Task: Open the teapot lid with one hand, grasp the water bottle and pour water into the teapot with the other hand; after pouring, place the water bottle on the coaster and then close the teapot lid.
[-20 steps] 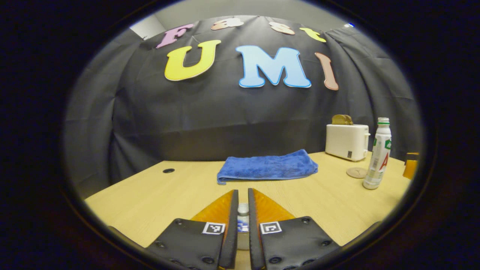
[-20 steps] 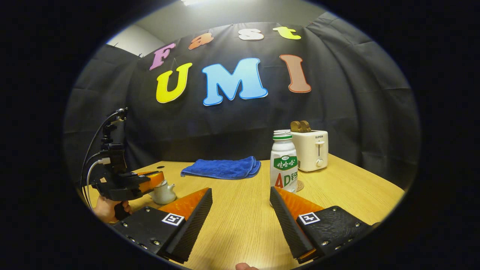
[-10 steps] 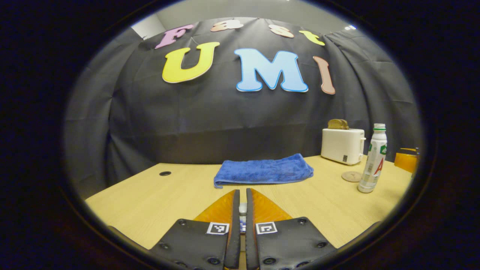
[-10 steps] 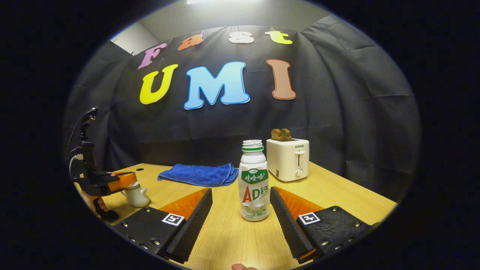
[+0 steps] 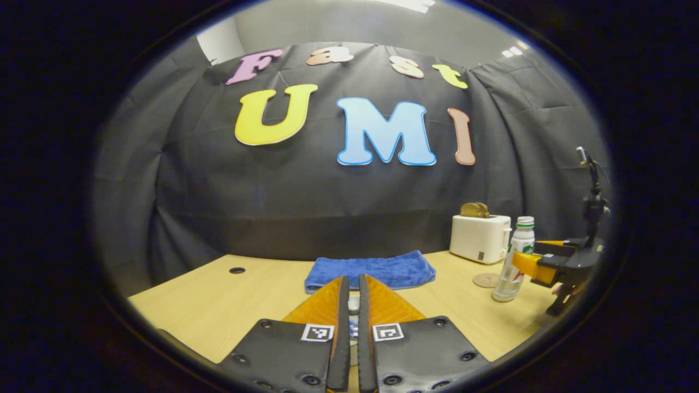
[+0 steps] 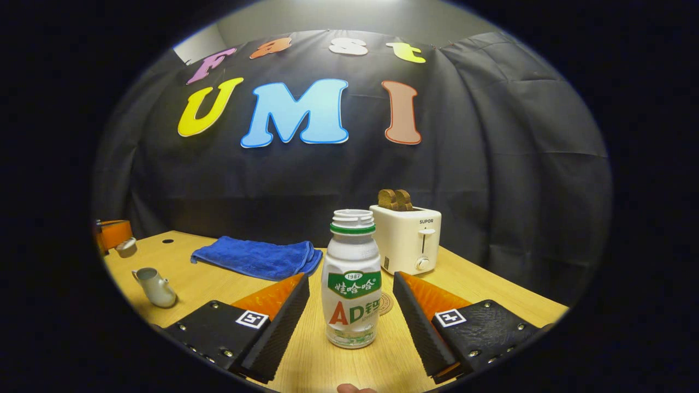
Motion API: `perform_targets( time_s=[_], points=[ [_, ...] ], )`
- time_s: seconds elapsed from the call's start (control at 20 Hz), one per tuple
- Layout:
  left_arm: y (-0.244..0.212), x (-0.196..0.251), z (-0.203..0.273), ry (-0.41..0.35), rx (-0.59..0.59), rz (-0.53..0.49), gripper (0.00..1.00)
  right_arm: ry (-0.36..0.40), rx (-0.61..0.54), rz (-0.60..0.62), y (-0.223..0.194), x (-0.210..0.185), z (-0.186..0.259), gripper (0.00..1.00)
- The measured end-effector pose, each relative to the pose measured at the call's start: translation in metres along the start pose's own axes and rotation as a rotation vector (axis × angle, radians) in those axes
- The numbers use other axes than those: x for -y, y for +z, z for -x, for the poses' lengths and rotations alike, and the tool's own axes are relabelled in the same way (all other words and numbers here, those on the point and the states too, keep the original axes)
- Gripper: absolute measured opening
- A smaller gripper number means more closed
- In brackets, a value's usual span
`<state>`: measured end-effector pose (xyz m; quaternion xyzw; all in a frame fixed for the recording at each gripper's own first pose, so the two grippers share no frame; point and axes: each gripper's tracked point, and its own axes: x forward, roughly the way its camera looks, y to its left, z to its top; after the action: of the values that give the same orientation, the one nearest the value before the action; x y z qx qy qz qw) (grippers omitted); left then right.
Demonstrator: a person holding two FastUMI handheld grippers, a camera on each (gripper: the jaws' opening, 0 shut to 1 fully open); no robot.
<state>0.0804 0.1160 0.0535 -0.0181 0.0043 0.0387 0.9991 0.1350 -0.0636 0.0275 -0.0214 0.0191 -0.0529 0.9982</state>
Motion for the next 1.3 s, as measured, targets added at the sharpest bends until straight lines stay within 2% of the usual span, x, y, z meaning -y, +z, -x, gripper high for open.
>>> perform_targets(
  time_s=[0.15, 0.25, 0.3, 0.45, 0.5, 0.55, 0.6, 0.65, 0.8, 0.9, 0.95, 1.0, 1.3],
  points=[
    [-0.002, -0.003, 0.01, -0.011, -0.011, 0.037, 0.17, -0.003, -0.03, 0.023, -0.012, -0.003, -0.013, 0.95],
    [-0.003, -0.005, 0.018, -0.013, -0.014, 0.047, 0.16, -0.007, -0.05, -0.005, -0.02, 0.0, -0.017, 0.95],
    [-0.004, -0.008, 0.021, -0.01, -0.014, 0.044, 0.12, -0.01, -0.055, -0.009, -0.023, 0.001, -0.02, 0.95],
    [-0.01, -0.006, 0.029, -0.02, -0.021, 0.037, 0.12, -0.016, -0.056, 0.03, -0.026, 0.002, -0.029, 0.95],
    [-0.011, -0.005, 0.031, -0.023, -0.025, 0.028, 0.16, -0.009, -0.063, 0.028, -0.03, 0.001, -0.03, 0.94],
    [-0.012, -0.003, 0.033, -0.026, -0.026, 0.018, 0.16, -0.009, -0.075, 0.021, -0.033, 0.0, -0.032, 0.94],
    [-0.011, -0.003, 0.035, -0.025, -0.023, 0.013, 0.12, -0.006, -0.073, 0.006, -0.035, 0.001, -0.034, 0.92],
    [-0.012, -0.001, 0.038, -0.029, -0.024, 0.014, 0.16, -0.011, -0.075, -0.003, -0.034, 0.002, -0.034, 0.77],
    [-0.011, 0.009, 0.05, -0.061, -0.025, 0.038, 0.17, -0.015, -0.082, 0.005, -0.033, 0.001, -0.031, 0.74],
    [-0.008, 0.013, 0.061, -0.077, -0.014, 0.042, 0.17, 0.01, -0.067, 0.042, -0.023, -0.007, -0.027, 0.71],
    [-0.005, 0.016, 0.067, -0.083, -0.006, 0.041, 0.12, 0.025, -0.051, 0.069, -0.014, -0.013, -0.024, 0.71],
    [-0.005, 0.019, 0.073, -0.091, -0.005, 0.046, 0.17, 0.047, -0.044, 0.097, -0.008, -0.024, -0.02, 0.71],
    [-0.023, 0.024, 0.102, -0.138, -0.027, 0.076, 0.16, 0.17, -0.052, 0.248, 0.002, -0.084, -0.004, 0.71]
  ],
)
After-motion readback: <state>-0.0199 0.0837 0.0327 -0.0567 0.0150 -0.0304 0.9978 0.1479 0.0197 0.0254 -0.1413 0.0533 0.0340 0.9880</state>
